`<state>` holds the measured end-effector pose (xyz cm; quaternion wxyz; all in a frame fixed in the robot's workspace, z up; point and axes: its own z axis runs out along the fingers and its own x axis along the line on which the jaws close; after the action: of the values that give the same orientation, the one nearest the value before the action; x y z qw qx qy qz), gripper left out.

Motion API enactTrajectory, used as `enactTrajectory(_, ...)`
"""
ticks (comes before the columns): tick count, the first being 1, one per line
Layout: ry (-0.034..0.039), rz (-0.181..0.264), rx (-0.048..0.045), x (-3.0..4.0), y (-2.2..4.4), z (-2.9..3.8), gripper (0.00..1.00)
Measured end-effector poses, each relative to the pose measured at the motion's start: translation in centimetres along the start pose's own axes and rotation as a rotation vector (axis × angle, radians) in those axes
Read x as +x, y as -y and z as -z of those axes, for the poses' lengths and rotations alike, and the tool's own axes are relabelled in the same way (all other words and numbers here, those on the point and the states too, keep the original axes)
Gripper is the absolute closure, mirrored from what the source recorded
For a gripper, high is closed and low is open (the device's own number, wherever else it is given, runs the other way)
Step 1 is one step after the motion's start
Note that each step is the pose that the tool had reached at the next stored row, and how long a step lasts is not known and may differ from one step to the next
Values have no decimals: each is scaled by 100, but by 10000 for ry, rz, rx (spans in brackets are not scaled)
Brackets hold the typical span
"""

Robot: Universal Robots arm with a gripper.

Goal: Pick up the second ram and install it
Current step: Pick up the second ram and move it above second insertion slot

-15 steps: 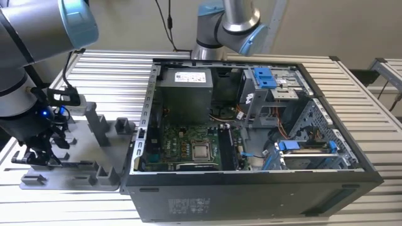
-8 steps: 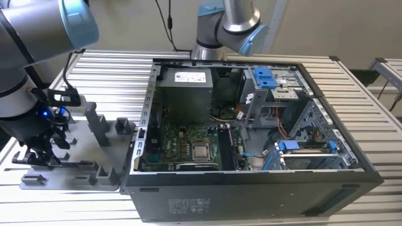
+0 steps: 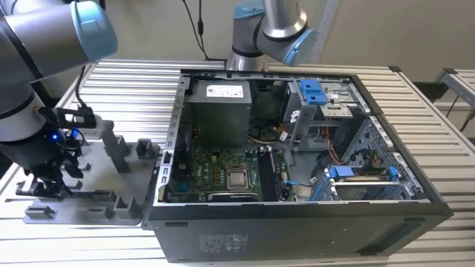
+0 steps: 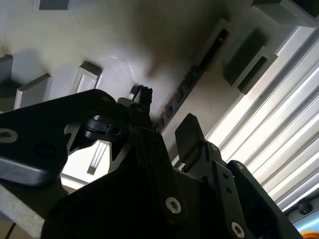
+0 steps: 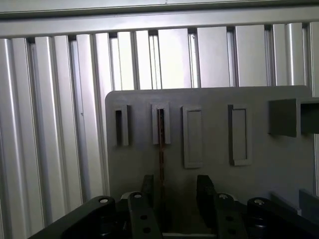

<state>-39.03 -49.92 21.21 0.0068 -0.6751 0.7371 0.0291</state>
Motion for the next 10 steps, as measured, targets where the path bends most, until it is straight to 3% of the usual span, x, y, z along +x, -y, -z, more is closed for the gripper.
enactTrajectory(2,-8,9,9,2,-3,-23,52)
enactTrajectory(7,-1,20,132,11,-41,-78,52)
enactTrajectory(10,-47,40,171,13,-59,-101,52)
